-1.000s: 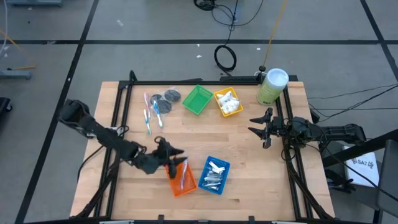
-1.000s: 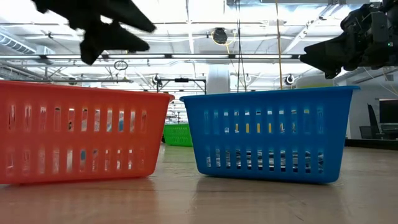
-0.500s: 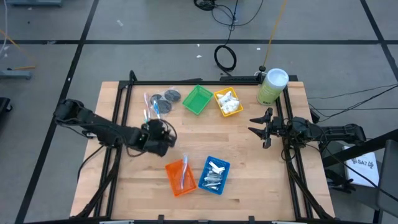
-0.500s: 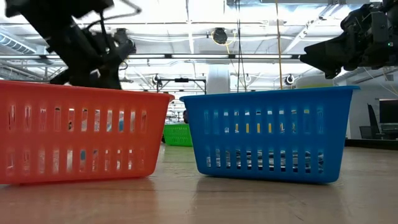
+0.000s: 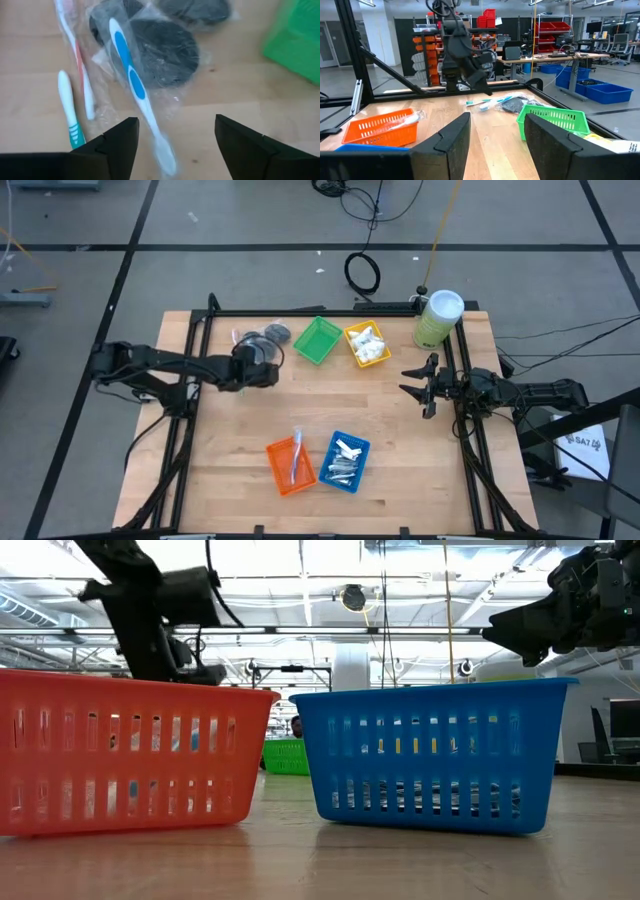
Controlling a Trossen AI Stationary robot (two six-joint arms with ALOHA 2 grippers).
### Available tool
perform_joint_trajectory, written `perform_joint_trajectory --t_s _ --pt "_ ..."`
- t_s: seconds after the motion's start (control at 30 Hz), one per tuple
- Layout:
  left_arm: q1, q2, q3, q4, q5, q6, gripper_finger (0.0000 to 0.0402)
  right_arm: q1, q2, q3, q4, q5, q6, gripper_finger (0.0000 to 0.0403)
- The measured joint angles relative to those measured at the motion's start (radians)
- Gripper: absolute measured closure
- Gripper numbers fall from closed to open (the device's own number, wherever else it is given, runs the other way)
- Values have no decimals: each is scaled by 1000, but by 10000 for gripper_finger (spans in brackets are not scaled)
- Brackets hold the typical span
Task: Pick & Place Travel size toiletries
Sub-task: Put the blue toothbrush into the orange bin
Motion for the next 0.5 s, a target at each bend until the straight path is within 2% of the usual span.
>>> perform_joint_trajectory --t_s 0.2,0.5 --pt "82 86 -1 -6 12 9 133 0 0 0 0 0 0 227" --pt "144 186 -1 29 42 25 160 0 0 0 0 0 0 225"
